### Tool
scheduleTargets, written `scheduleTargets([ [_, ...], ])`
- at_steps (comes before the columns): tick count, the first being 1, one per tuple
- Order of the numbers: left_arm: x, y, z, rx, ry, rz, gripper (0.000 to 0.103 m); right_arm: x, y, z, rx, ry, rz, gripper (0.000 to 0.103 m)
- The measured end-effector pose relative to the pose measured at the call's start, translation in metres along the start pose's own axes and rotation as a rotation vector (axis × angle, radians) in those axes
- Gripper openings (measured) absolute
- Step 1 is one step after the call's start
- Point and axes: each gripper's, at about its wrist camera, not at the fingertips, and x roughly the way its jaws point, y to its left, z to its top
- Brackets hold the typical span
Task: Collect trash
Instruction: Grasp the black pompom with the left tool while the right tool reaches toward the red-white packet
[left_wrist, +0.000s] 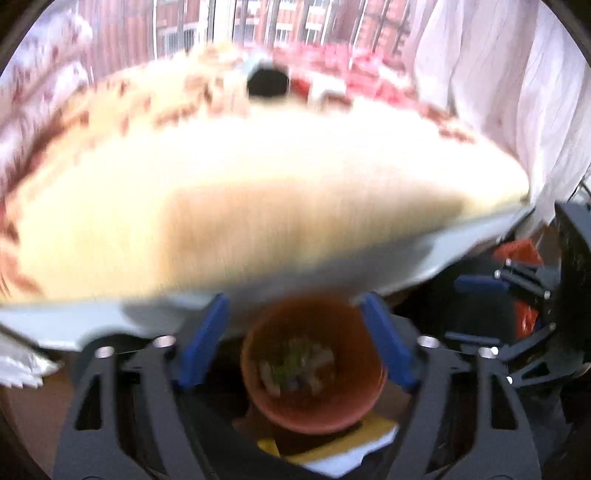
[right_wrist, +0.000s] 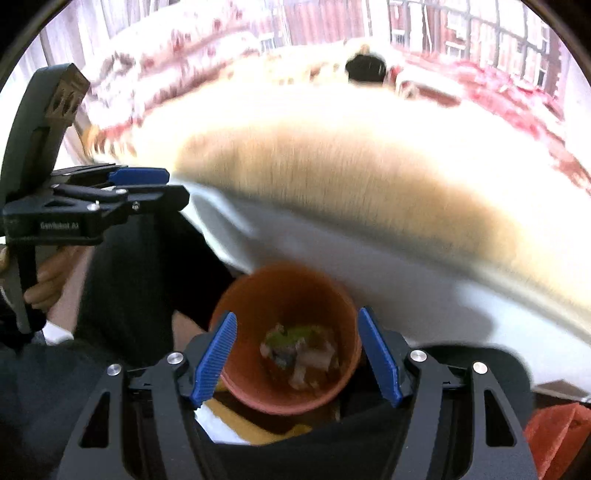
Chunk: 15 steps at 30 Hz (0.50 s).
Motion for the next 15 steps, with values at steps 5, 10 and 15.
scheduleTargets([
  [5, 0.008, 0.007, 0.075, 0.033, -0.114, 0.048, 0.089, -0.021, -0.018, 0.026, 0.04, -0.121, -0.006, 0.072],
  [10, 0.077, 0.013, 0.157, 0.065, -0.095, 0.111, 0.089, -0.025, -0.045, 0.033, 0.128, -0.157, -0.021, 0.072],
  [15, 0.139, 0.023, 0.205, 0.036, -0.055, 0.141, 0.089, -0.029, -0.065, 0.025, 0.197, -0.168, -0.051, 0.072],
])
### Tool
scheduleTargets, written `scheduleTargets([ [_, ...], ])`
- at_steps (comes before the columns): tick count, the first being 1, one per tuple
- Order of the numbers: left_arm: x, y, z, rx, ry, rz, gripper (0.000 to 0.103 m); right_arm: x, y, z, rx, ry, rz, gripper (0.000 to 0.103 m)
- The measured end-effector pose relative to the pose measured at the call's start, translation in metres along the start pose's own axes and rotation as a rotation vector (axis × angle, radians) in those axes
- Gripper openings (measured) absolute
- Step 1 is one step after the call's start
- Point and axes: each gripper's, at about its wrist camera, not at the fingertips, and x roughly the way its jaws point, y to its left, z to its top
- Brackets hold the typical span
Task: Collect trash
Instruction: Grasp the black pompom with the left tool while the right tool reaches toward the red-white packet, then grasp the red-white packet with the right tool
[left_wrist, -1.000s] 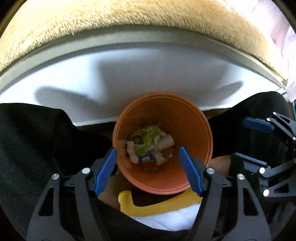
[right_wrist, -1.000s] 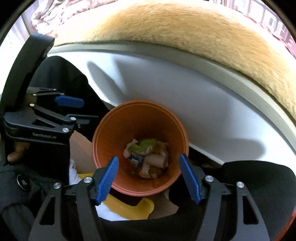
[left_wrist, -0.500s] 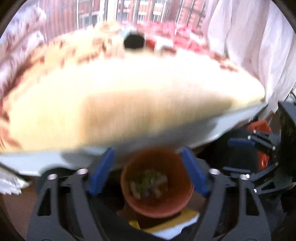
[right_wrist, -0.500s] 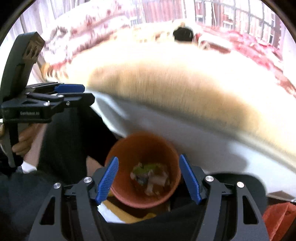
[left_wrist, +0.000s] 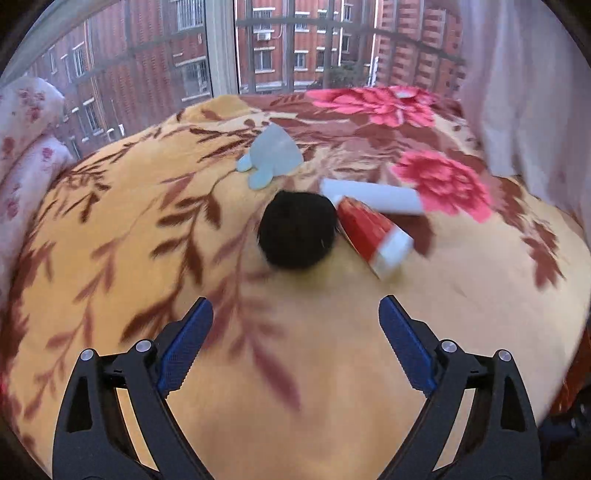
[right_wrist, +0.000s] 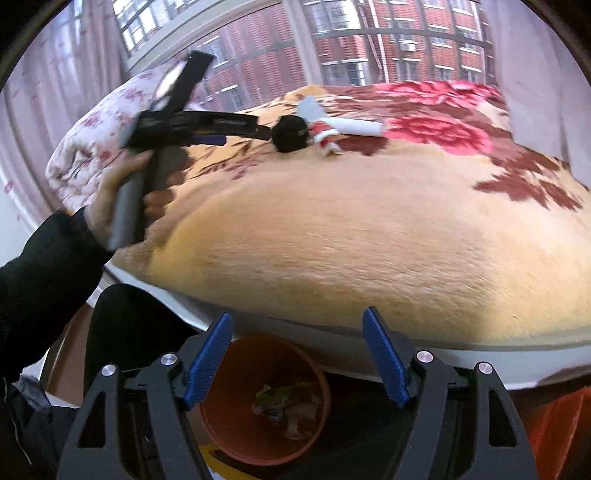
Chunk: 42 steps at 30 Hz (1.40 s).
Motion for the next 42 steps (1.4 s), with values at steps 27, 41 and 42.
scheduleTargets([
  [27, -0.013, 0.056, -0.049, -0.156, 0.066, 0.025, 0.056, 0.029, -0.01, 0.099, -0.113, -0.047, -0.038, 0.075],
  [41, -0.002, 0.062, -0.06, -0.211, -0.023, 0.049, 0.056, 0.218, -0.005, 0.234, -0.156, 0.135, -0.169, 0.048],
  [42, -0.001, 0.063, -0.06, -0.212, -0.027, 0.046, 0.056, 0.232, -0.005, 0.236, -0.144, 0.184, -0.174, 0.033],
])
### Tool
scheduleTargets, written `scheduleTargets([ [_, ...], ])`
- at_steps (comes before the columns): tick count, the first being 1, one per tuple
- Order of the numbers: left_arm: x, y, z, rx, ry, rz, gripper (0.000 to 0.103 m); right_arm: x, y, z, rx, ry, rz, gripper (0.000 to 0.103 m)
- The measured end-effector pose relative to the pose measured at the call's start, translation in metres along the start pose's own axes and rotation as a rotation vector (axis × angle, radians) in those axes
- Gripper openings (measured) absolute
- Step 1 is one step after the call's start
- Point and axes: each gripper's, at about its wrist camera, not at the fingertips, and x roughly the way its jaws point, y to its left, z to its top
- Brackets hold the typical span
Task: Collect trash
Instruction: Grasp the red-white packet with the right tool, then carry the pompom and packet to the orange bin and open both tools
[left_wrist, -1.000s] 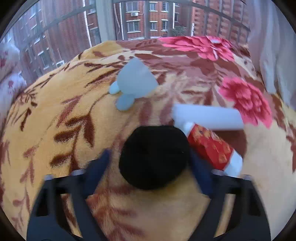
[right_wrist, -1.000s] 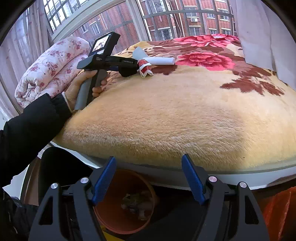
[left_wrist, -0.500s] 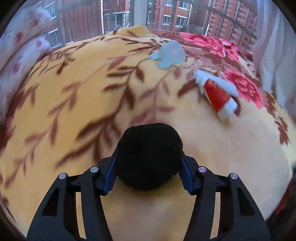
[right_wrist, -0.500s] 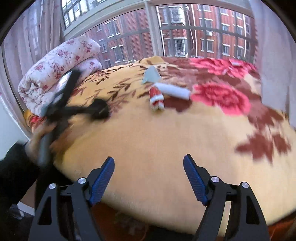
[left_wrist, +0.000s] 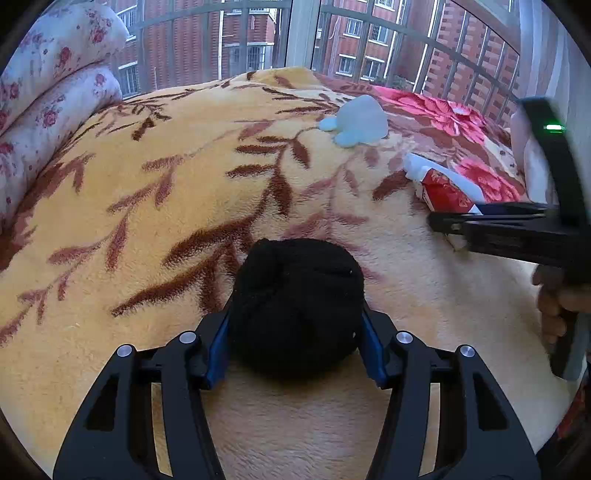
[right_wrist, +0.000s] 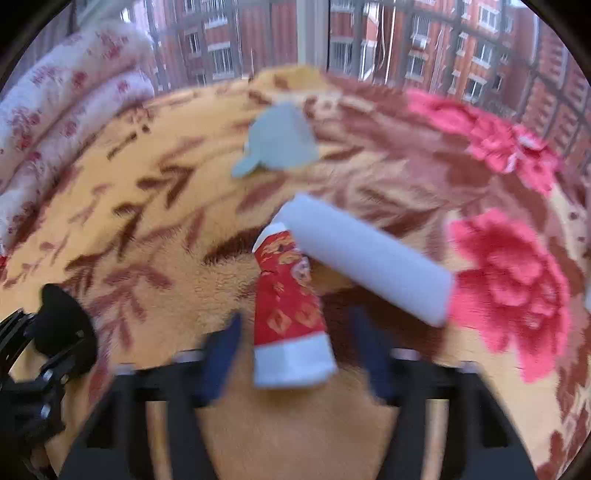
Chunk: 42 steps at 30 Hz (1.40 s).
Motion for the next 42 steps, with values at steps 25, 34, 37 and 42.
scheduleTargets([
  [25, -0.108, -0.026, -0.06, 0.092, -0.106, -0.001, 0.054, -0.177, 0.054, -0.156, 0.016, -0.278, 0.075, 0.028],
  [34, -0.153, -0.032, -0.13, 0.129, -0.008, -0.038, 0.054, -0.221, 0.079, -0.241, -0.015, -0.265, 0.139, 0.029],
  [37, -0.159, -0.034, -0.151, 0.149, 0.015, -0.027, 0.054, -0.221, 0.081, -0.263, -0.004, -0.227, 0.167, 0.029],
  [42, -0.151, -0.036, -0.187, 0.153, 0.114, -0.039, 0.054, -0.206, 0.091, -0.302, -0.018, -0.131, 0.161, 0.029],
])
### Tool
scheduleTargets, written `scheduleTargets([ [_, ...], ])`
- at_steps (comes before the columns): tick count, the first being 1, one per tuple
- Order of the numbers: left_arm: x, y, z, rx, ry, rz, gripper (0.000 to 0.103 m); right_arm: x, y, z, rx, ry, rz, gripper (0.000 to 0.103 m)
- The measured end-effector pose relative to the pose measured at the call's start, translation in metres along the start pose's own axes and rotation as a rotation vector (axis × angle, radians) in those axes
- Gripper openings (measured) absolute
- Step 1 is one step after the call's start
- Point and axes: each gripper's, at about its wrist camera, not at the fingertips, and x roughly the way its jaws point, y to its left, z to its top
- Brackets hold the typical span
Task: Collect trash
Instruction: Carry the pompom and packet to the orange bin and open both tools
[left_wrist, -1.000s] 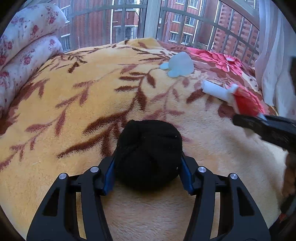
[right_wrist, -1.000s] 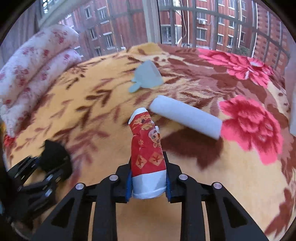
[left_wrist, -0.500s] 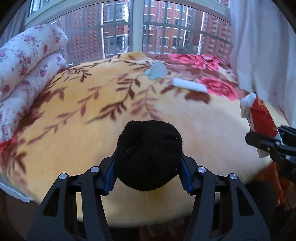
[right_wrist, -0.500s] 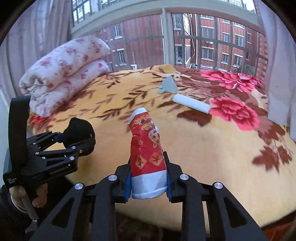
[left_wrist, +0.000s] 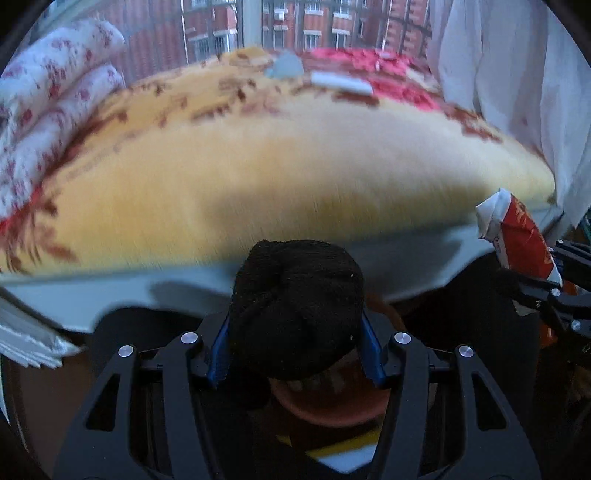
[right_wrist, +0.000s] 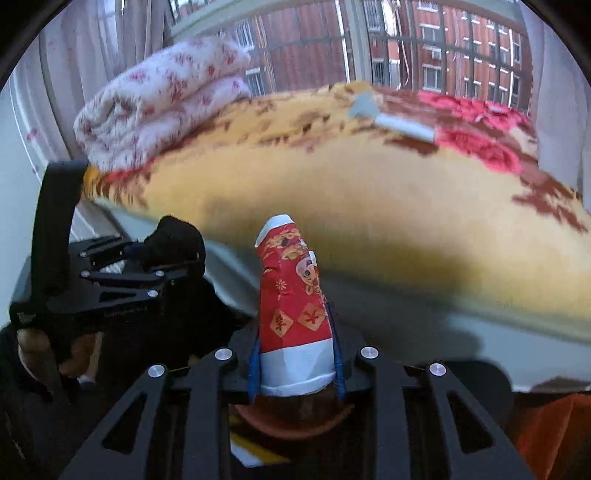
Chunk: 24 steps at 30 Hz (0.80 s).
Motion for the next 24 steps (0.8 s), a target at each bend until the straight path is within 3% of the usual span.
scheduleTargets([
  [9, 0.05, -0.019, -0.04, 0.059, 0.178, -0.032, 0.054, 0.037, 0.007, -0.041, -0.022, 0.144, 0.003, 0.03],
  [20, 0.082, -0.017, -0.044, 0.052, 0.281, -0.042, 0.057, 0.072, 0.008, -0.049, -0.042, 0.252, 0.008, 0.034],
  [21, 0.084, -0.017, -0.044, 0.053, 0.291, -0.042, 0.058, 0.075, 0.008, -0.05, -0.045, 0.258, 0.001, 0.042],
  [22, 0.087, -0.017, -0.044, 0.054, 0.306, -0.04, 0.063, 0.076, 0.007, -0.05, -0.048, 0.261, -0.005, 0.057],
  [24, 0.092, -0.016, -0.044, 0.053, 0.332, -0.031, 0.07, 0.077, 0.007, -0.05, -0.059, 0.253, -0.027, 0.062],
])
